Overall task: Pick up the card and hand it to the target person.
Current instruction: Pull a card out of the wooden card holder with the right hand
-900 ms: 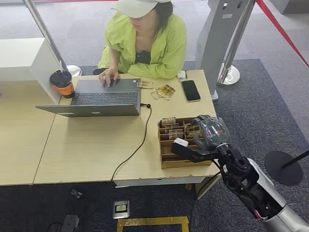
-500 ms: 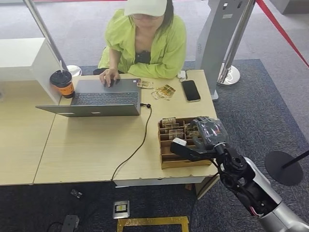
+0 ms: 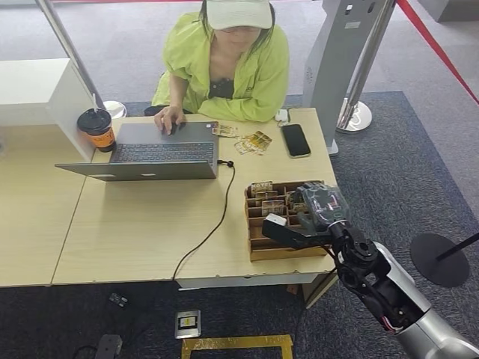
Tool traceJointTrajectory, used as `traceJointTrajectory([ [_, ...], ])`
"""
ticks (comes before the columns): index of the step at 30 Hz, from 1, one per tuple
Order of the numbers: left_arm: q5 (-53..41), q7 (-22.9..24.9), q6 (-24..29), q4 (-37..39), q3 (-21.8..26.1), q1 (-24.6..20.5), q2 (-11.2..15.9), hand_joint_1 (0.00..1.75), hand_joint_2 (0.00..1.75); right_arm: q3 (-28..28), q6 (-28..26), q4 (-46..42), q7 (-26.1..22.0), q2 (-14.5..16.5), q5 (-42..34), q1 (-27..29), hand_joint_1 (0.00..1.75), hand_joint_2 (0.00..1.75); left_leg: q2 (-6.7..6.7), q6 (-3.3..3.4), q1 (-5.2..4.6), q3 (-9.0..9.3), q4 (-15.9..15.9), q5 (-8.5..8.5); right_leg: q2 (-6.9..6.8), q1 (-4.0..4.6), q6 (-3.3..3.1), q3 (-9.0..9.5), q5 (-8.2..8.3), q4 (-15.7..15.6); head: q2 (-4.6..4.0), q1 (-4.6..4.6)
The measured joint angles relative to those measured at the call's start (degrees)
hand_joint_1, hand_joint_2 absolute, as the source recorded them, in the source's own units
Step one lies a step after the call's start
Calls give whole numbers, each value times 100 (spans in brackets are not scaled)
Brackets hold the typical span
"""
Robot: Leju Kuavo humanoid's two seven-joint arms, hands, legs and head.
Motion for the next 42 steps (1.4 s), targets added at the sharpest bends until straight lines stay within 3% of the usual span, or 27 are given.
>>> traceJointTrajectory([
  [7,0,-2,5,0,0,2,0,0,175,23,5,88,38,23,114,-13,151,175,0,0,0,0,0,0,0,0,0,0,0,0,0,1],
  [17,-2,-11,11,0,0,2,0,0,175,24,9,114,89,26,277,-58,172,175,0,0,0,2,0,0,0,0,0,1,0,0,0,1],
  [25,-1,-22,9,0,0,4,2,0,175,20,111,17,96,25,288,-49,175,175,0,0,0,2,1,0,0,0,0,0,0,0,0,2],
  [31,-9,-39,-17,0,0,17,9,0,175,-53,497,-395,-112,-12,-429,-21,175,175,2,0,0,3,2,0,2,0,0,-3,0,0,0,-1],
  [42,-70,-14,-87,0,0,13,33,0,175,-128,1248,-1601,-37,-745,-1884,-519,175,175,4,0,-3,3,6,0,3,-1,0,-1,2,-1,0,3],
])
